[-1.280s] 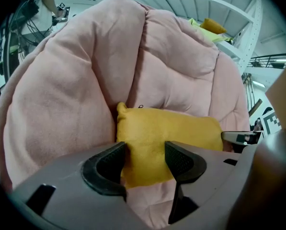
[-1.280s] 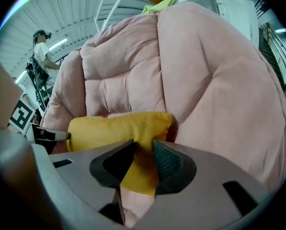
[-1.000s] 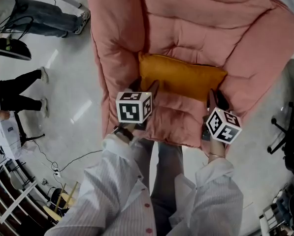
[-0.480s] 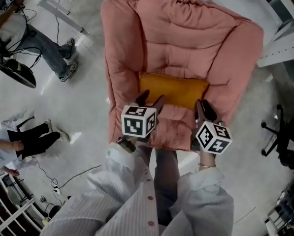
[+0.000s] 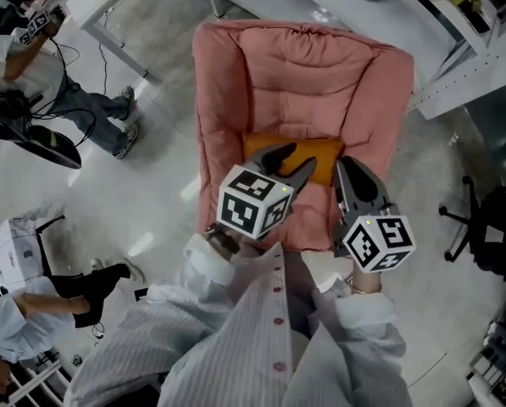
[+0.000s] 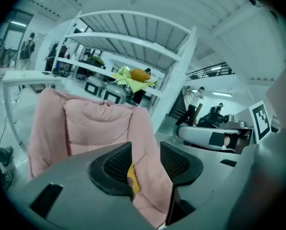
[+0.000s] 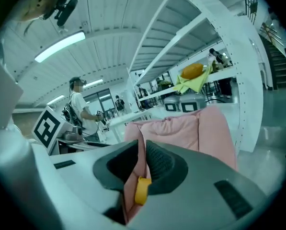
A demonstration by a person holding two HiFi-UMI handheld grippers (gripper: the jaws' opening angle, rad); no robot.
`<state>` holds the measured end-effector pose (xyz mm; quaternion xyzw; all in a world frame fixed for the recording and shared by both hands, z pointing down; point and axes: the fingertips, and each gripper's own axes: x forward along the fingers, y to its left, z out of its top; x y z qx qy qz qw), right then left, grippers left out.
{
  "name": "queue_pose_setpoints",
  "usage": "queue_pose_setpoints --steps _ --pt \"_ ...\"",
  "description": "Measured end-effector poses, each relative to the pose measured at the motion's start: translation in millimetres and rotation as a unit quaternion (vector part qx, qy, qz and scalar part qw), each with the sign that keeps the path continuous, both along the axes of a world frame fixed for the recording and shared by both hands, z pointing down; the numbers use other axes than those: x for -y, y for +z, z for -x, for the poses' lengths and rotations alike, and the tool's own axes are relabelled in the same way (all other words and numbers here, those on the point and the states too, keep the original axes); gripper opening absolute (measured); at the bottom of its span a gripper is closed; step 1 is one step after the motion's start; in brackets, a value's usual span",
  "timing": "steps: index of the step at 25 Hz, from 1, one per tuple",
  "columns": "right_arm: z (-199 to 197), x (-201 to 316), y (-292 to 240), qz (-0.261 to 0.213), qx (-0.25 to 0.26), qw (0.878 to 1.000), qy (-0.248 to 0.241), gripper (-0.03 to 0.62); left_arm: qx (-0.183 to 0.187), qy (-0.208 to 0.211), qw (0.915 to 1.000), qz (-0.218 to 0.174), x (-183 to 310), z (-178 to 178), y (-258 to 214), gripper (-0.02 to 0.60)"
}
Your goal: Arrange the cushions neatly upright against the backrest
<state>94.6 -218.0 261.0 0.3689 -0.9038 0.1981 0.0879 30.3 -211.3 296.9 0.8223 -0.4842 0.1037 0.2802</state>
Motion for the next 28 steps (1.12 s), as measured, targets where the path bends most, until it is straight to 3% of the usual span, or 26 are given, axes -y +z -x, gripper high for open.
queue_pose_setpoints --steps 5,13,19,28 --pt "-4 -29 -64 -0.06 0.008 0.998 -0.013 0.023 -0.028 0.051 0.9969 -0.054 -15 -35 -65 0.145" --pt "-19 -58 -110 -0.108 0.008 0.994 -0.01 0.014 -0.044 0.084 0.9898 -0.106 -41 -59 -121 0.013" --pt "-22 -73 -130 -0.125 0.016 0.992 -0.006 0.014 -0.048 0.096 0.9842 -0.142 -55 -61 -150 0.009" --pt "-24 -75 -129 -0.112 0.021 0.993 -0.009 0.014 -0.041 0.106 0.9828 -0.146 -58 -66 -155 0.009"
